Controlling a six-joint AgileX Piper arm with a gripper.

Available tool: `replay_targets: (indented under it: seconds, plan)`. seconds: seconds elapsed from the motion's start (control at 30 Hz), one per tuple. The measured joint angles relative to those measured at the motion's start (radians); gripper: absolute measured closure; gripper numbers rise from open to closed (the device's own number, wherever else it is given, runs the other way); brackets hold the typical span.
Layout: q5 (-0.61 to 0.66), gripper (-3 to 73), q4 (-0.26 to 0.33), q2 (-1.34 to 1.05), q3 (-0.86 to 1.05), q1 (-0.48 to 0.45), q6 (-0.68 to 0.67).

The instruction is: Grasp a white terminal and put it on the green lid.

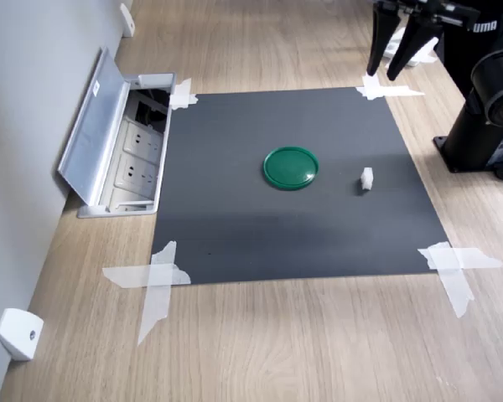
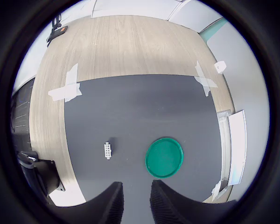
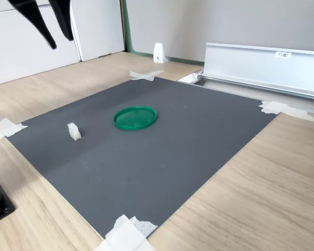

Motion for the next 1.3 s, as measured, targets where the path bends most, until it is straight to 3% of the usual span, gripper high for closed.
replay_targets:
  seconds: [0.17,0.4,0.53,0.77,1.07,1.3]
  plan:
    - [-0.001,37.3,-0.086,0.043,-0.003,0.082,0.029]
    - [-0.001,14.4,-0.176,0.087,-0.003,0.248,0.183]
    - [-0.001,6.5,-0.199,0.091,-0.008,0.333,0.254]
    - [-0.002,4.4,-0.208,0.095,-0.031,0.463,0.396]
    - [-0.004,4.4,-0.204,0.095,0.028,0.573,0.404]
    - [-0.069,4.4,-0.278,0.095,0.167,0.590,0.404]
